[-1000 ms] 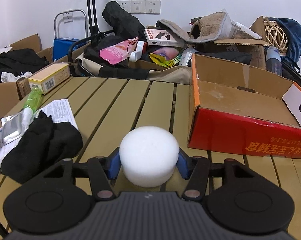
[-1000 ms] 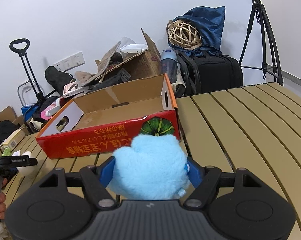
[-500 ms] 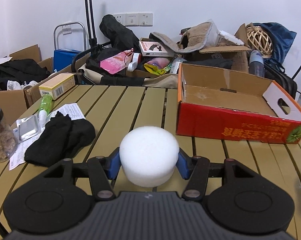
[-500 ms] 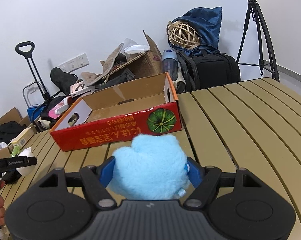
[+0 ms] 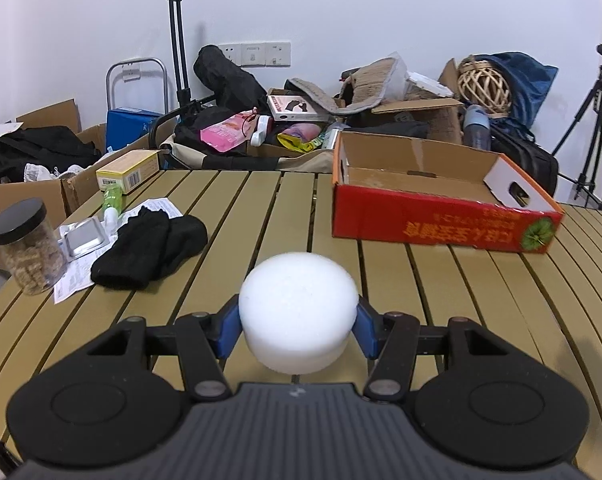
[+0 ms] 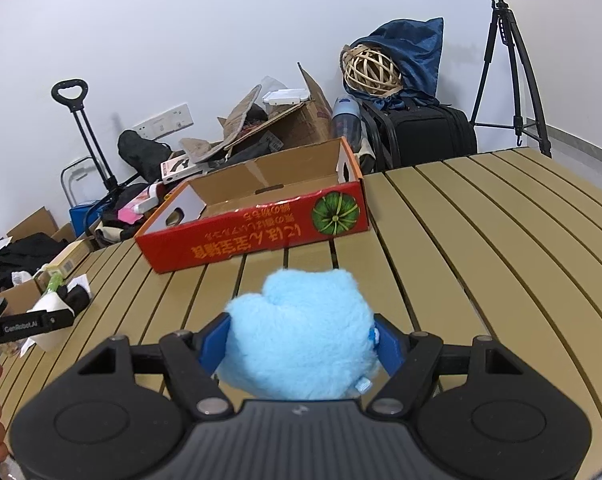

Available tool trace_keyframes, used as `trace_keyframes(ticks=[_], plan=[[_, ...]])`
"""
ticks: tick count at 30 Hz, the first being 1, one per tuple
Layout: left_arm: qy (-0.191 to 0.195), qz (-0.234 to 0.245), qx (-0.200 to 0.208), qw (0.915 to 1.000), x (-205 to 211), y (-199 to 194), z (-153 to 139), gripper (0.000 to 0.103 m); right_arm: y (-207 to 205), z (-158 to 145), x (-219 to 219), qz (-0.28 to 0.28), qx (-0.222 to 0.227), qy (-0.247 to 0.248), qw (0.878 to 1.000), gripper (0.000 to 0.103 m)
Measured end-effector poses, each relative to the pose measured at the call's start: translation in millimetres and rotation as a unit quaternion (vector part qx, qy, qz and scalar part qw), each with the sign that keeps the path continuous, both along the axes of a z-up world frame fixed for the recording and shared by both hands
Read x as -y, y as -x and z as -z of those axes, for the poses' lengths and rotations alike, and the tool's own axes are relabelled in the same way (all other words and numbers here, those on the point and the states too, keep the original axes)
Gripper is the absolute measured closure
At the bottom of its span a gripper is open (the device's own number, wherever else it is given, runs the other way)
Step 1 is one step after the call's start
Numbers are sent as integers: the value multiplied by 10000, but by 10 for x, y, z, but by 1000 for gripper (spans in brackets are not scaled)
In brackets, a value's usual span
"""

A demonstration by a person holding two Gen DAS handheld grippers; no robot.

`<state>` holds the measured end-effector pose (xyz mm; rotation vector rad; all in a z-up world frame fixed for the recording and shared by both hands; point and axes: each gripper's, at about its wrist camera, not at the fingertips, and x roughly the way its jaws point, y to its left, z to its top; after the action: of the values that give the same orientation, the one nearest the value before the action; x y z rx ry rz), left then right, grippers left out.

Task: Collect trash
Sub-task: 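Grasp the white round sponge with the left gripper while the right gripper holds the plush, then carry the blue plush and white sponge down over the black bin with both grippers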

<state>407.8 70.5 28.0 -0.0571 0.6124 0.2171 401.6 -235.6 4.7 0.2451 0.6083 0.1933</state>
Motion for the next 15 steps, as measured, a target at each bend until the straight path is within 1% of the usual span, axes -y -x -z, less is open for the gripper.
trace_keyframes(ticks=[4,15], plan=[[-33,80,24,10000,68,241,-13,46,216,4,4,-22,2,-2,10000,30],[90,276,169,9994,208,914,-18,46,787,80,1,-181,-33,10,9998,30]])
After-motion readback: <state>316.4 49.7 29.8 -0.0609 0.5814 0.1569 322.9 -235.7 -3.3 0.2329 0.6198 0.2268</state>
